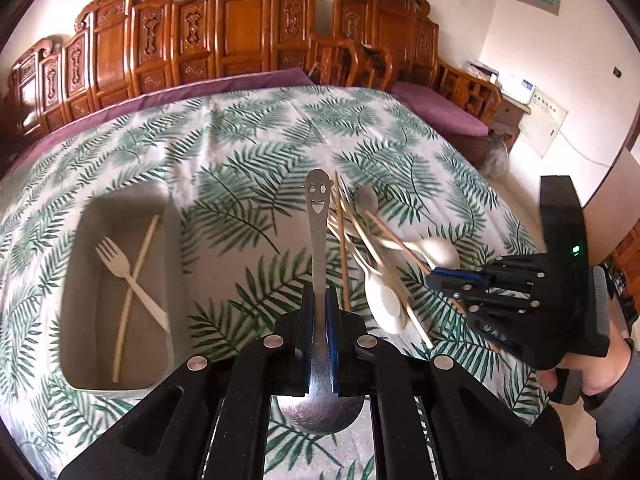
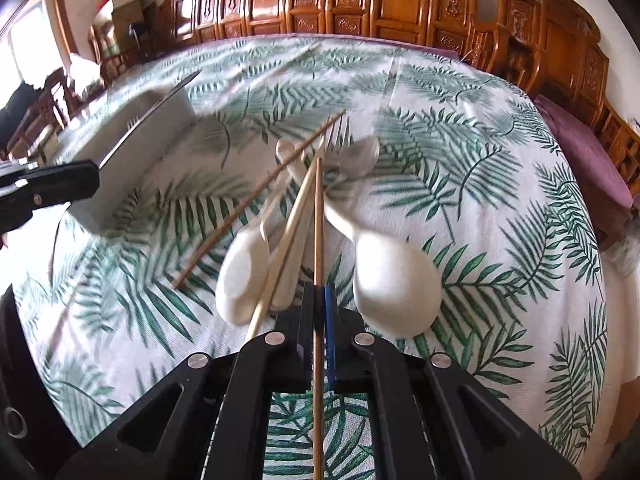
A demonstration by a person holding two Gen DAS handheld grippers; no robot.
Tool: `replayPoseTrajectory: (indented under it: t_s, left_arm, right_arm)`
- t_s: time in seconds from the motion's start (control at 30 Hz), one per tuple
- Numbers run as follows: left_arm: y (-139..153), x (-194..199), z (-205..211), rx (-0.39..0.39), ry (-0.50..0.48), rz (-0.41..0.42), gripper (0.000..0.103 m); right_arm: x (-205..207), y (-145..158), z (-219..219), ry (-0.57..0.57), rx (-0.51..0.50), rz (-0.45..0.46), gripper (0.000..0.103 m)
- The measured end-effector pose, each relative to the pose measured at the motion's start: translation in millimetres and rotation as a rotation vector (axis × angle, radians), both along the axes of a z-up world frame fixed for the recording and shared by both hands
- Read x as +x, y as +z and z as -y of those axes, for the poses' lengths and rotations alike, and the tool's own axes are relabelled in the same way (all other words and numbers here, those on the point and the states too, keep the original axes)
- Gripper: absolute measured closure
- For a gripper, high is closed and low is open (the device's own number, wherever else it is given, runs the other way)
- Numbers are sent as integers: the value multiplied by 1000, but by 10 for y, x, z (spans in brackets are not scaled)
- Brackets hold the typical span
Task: Organize utensils
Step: 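Grasp the smiley-handled metal spoon with the left tool and lift it, then lower the metal spoon into the tray and open the left tool while the right carries the chopstick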
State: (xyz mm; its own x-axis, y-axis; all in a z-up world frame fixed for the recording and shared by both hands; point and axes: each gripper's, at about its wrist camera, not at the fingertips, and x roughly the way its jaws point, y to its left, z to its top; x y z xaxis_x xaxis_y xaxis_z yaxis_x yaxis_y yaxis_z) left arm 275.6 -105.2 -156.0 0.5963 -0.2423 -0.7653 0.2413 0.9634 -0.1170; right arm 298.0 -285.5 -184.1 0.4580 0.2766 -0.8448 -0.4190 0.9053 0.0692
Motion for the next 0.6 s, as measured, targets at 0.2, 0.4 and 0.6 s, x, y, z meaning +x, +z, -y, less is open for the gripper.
replayPoseTrajectory:
  t_s: [0.2,0.4,0.6]
  left_arm:
    - [185,7,-271,-9,39,34,98]
    - [275,39,-612,-7,86,49,98]
    - [279,95,-940,-6,140,45,98]
  right_arm:
    - [-21,319,-31,-4,48,44,97]
    - [-84,505,-174,15,67,71,97]
    - [-136,587,-444,55,56,81,97]
